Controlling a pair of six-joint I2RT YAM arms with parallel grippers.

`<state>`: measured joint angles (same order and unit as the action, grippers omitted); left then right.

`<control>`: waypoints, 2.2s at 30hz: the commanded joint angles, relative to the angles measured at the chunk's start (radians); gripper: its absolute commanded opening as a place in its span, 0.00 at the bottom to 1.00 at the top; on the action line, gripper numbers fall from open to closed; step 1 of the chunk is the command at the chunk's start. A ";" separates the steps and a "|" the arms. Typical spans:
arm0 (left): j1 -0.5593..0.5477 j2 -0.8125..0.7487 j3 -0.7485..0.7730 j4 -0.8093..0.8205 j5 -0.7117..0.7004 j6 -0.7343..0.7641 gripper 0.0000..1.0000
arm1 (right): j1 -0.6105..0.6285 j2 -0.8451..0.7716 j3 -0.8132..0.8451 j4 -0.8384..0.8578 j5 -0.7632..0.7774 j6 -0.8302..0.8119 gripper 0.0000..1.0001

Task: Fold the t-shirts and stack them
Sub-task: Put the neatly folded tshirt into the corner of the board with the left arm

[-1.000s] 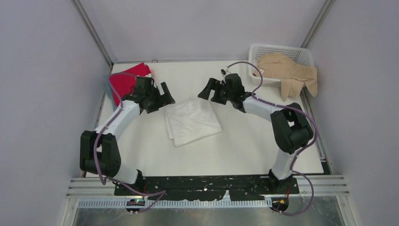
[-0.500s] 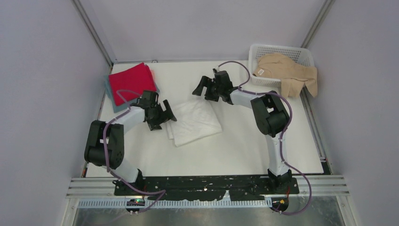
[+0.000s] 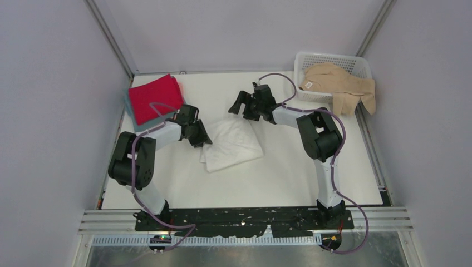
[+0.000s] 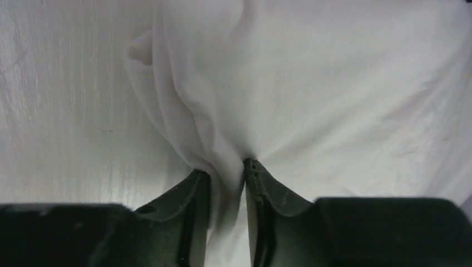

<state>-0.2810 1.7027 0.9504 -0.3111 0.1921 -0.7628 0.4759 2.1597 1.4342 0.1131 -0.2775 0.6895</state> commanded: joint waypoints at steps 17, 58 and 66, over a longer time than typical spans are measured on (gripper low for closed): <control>-0.058 0.050 0.349 -0.199 -0.524 0.361 0.00 | -0.090 -0.617 -0.571 0.281 0.236 -0.203 0.95; 0.076 0.242 1.269 -0.434 -0.792 0.649 0.00 | -0.117 -0.754 -0.644 0.250 0.459 -0.275 0.95; 0.215 0.260 1.167 -0.441 -0.664 0.519 0.00 | -0.116 -0.769 -0.640 0.228 0.477 -0.281 0.95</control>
<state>-0.1177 1.9831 2.1117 -0.7433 -0.5110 -0.1680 0.3622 1.4094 0.7540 0.3264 0.1638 0.4210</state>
